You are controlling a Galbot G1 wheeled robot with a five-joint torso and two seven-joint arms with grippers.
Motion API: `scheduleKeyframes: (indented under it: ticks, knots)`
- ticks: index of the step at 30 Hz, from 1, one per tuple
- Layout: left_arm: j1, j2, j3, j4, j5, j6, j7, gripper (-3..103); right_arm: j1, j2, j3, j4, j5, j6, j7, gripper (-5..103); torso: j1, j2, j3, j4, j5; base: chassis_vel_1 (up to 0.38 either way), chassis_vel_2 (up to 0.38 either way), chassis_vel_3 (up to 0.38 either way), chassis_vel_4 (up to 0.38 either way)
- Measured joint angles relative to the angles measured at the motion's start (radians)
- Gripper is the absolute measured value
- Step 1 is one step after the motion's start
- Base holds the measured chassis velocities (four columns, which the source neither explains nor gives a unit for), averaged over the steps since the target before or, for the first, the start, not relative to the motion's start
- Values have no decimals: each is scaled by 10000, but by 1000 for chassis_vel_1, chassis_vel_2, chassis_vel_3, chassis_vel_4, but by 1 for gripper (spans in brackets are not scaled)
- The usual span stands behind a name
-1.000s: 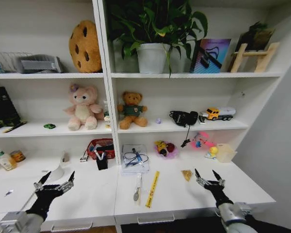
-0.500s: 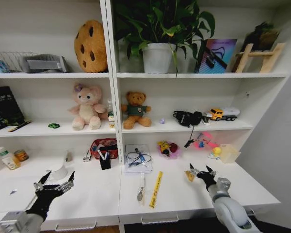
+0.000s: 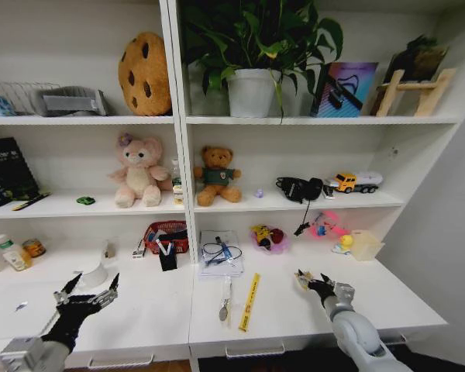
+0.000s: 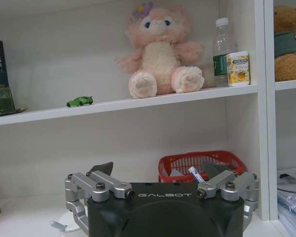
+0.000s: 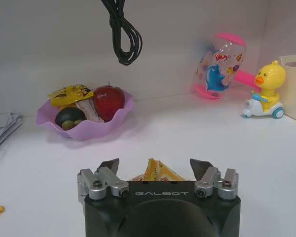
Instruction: Organize the objects on the table.
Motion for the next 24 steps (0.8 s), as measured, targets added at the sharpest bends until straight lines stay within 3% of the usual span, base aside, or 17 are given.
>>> scheduleKeyframes:
  ticks: [1, 4, 5, 10, 16, 19, 24]
  knots:
    - [0, 0, 0, 0, 0, 0, 0, 100, 0, 0, 0, 0, 0, 0, 0, 84, 0, 0, 0, 0, 0, 0, 0, 0, 0]
    - [0, 0, 0, 0, 0, 0, 0, 100, 51, 46, -54, -61, -44, 32, -23, 68, 0, 0, 0, 0, 0, 0, 0, 0, 0]
    - [0, 0, 0, 0, 0, 0, 0, 100, 51, 46, -54, -61, -44, 32, -23, 68, 0, 0, 0, 0, 0, 0, 0, 0, 0]
    - [0, 0, 0, 0, 0, 0, 0, 100, 49, 149, -70, -114, -94, 48, -87, 47, 0, 0, 0, 0, 0, 0, 0, 0, 0]
    - [0, 0, 0, 0, 0, 0, 0, 100, 26, 269, -70, -190, -161, 76, -87, 30, 0, 0, 0, 0, 0, 0, 0, 0, 0]
    - [0, 0, 0, 0, 0, 0, 0, 100, 29, 286, -68, -271, -214, 137, -92, 14, 0, 0, 0, 0, -1, 0, 0, 0, 0]
    - [0, 0, 0, 0, 0, 0, 0, 100, 33, 253, -9, -327, -222, 189, -137, 1, 0, 0, 0, 0, 0, 0, 0, 0, 0]
